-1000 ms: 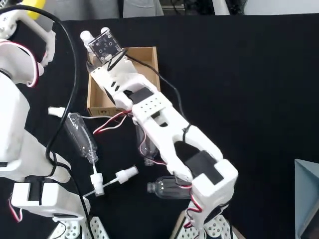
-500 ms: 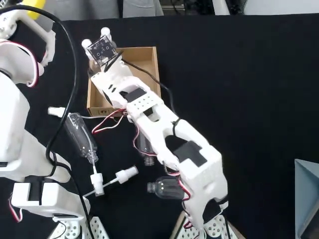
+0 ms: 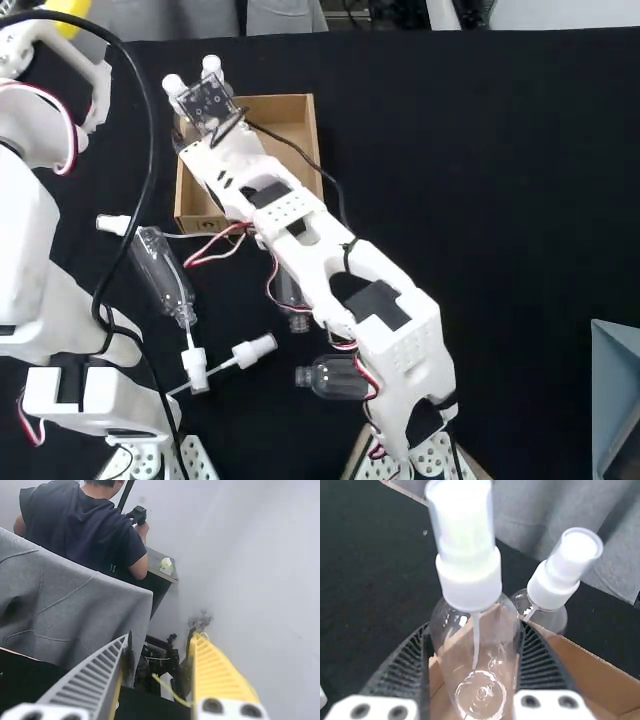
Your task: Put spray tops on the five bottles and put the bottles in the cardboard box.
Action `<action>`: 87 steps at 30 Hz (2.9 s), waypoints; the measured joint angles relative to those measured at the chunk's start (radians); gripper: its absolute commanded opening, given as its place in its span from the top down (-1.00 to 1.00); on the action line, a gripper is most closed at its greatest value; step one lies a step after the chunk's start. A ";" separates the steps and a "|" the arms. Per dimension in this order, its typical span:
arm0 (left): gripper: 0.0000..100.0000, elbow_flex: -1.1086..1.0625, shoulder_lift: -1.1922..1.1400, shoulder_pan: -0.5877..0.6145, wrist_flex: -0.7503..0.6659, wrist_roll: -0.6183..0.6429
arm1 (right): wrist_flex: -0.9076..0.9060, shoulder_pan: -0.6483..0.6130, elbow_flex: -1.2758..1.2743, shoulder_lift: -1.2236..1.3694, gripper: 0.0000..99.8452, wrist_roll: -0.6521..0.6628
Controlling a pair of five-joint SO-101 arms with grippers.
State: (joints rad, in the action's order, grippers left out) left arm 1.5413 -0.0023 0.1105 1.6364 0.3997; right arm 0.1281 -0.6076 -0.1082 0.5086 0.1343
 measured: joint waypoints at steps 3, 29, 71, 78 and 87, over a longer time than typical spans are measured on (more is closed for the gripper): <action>0.65 0.000 0.000 0.000 0.000 0.000 | 0.110 0.000 -0.044 0.000 0.79 0.000; 0.65 0.000 0.000 0.000 0.000 0.000 | 0.155 0.002 -0.015 0.132 0.79 -0.078; 0.65 0.000 0.000 0.000 0.000 0.000 | 0.163 0.002 -0.015 0.135 0.54 -0.081; 0.65 0.000 0.000 0.000 0.000 0.000 | 0.163 0.002 -0.068 0.133 0.54 -0.081; 0.65 0.000 0.000 0.000 0.000 0.000 | 0.163 0.002 -0.103 0.132 0.54 -0.081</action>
State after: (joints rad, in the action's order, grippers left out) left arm 1.5413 -0.0023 0.1105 1.6364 0.3997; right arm 0.2908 -0.6061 -0.2110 0.6406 0.0529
